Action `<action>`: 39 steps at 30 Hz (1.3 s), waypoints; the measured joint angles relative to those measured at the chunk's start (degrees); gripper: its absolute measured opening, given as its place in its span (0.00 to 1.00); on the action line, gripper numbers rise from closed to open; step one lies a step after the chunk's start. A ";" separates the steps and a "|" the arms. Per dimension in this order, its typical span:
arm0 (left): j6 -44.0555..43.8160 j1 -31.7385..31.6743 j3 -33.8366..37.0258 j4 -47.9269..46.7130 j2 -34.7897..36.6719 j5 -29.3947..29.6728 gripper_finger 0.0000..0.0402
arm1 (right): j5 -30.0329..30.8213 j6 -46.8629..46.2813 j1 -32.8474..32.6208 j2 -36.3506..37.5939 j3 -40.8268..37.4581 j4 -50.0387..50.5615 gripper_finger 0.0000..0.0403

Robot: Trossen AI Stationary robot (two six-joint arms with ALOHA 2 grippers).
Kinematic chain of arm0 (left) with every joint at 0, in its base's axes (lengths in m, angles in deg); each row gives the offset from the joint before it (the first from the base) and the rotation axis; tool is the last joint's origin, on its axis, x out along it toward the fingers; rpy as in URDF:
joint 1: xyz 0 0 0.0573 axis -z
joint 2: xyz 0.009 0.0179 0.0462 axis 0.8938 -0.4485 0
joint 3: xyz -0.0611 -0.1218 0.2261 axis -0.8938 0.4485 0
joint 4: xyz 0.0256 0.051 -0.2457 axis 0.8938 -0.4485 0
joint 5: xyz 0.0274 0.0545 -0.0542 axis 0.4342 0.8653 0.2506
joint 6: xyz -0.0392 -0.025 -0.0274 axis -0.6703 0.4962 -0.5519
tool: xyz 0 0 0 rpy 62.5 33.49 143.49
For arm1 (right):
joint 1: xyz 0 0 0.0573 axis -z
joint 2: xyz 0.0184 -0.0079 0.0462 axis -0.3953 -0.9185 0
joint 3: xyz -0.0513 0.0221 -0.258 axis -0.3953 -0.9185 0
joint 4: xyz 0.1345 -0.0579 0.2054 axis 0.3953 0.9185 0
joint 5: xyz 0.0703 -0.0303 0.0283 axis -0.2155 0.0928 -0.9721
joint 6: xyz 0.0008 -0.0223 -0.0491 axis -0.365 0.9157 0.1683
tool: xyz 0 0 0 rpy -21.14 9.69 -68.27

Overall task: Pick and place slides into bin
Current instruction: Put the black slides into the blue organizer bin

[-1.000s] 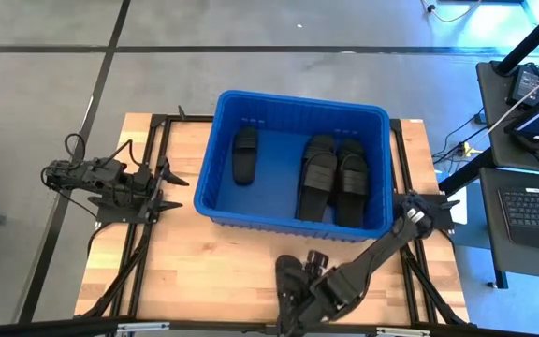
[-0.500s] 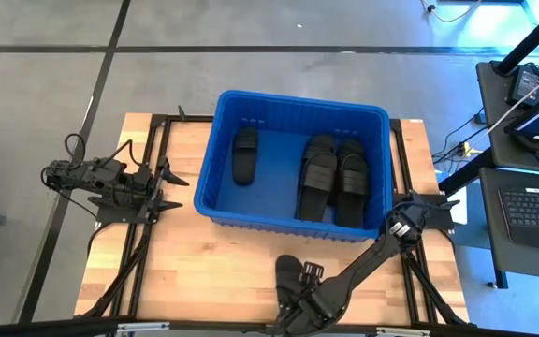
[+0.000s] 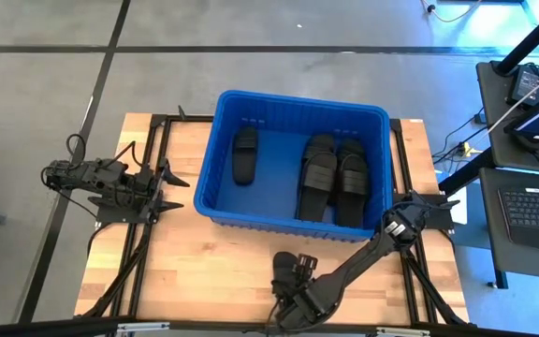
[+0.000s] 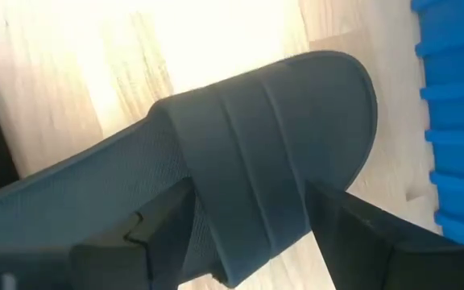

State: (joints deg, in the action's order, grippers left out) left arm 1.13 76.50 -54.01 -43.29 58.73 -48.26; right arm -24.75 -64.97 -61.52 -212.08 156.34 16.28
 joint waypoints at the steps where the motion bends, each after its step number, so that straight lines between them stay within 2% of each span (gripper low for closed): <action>1: 0.02 0.00 0.00 0.00 0.00 -0.02 0.72 | 0.00 0.69 0.18 -0.10 0.00 -0.23 0.59; 7: -0.02 0.01 0.00 0.02 0.00 -0.02 0.72 | 0.96 1.23 1.06 -1.10 0.00 -0.24 0.57; 11: -0.02 0.02 0.00 0.00 0.00 0.00 0.72 | 0.76 0.87 1.79 -1.43 0.00 -0.64 0.50; 22: 0.00 0.00 0.00 -0.33 0.00 0.00 0.72 | -2.22 -0.11 2.52 -1.34 0.04 -1.50 0.05; 28: 0.00 0.01 0.00 -0.29 0.00 -0.01 0.72 | -7.72 -1.43 3.18 -0.51 2.50 0.60 0.04; 32: 0.00 0.00 0.00 -0.33 0.00 -0.02 0.72 | -10.70 0.06 3.97 -0.15 10.00 4.93 0.03; 35: 0.00 0.00 0.00 -0.30 0.00 0.00 0.72 | -15.71 -0.10 5.32 0.09 15.98 9.44 0.03; 39: 0.02 0.00 0.00 -0.45 0.00 -0.01 0.72 | -20.05 -0.45 7.59 5.66 12.77 7.21 0.03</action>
State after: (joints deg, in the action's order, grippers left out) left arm 1.15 76.50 -54.01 -43.73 58.73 -48.27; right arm -44.80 -65.43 -53.93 -206.42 169.11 23.49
